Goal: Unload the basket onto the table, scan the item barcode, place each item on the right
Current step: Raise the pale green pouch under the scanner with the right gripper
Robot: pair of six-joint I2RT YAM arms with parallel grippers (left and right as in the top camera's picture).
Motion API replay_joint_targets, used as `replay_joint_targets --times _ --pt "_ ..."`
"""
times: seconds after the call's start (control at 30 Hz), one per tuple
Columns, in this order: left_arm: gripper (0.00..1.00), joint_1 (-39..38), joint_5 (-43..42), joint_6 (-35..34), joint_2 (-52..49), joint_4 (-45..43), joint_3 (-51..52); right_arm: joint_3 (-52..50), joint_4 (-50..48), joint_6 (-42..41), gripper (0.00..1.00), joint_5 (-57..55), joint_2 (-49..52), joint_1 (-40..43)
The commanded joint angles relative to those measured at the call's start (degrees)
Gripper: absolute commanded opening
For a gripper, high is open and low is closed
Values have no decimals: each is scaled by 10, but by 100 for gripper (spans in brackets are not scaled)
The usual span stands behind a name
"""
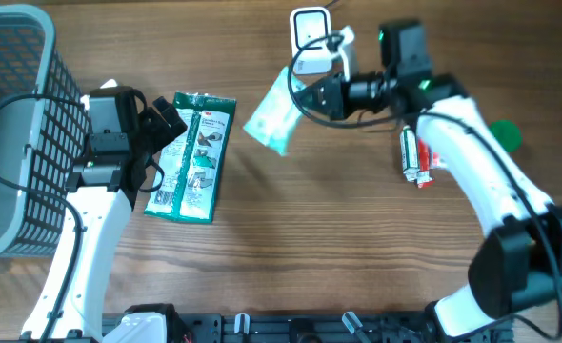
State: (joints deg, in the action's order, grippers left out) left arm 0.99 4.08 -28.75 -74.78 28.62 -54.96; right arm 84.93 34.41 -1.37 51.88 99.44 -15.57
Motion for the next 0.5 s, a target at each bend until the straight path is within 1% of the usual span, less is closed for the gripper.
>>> replay_joint_targets --times 0.0,0.07,0.1,0.17,0.2,0.23,0.4,0.47 --pt "100 3 12 5 -1 -1 -5 136 100 179 4 -158 -15 -1" --pt "100 3 12 5 -1 -1 -5 173 115 261 4 -237 -15 -1" --pt "100 3 12 5 -1 -1 -5 178 103 328 4 -276 -15 -2" --pt "100 3 12 5 -1 -1 -5 177 89 425 4 -318 -10 -4" --pt "100 3 12 5 -1 -1 -5 177 80 450 4 -334 -5 -4" --pt "100 3 12 5 -1 -1 -5 177 66 465 4 -355 2 -4" --pt "100 3 12 5 -1 -1 -5 177 -53 466 4 -445 73 -10" --pt "100 3 12 5 -1 -1 -5 177 -102 493 4 -485 108 -16"
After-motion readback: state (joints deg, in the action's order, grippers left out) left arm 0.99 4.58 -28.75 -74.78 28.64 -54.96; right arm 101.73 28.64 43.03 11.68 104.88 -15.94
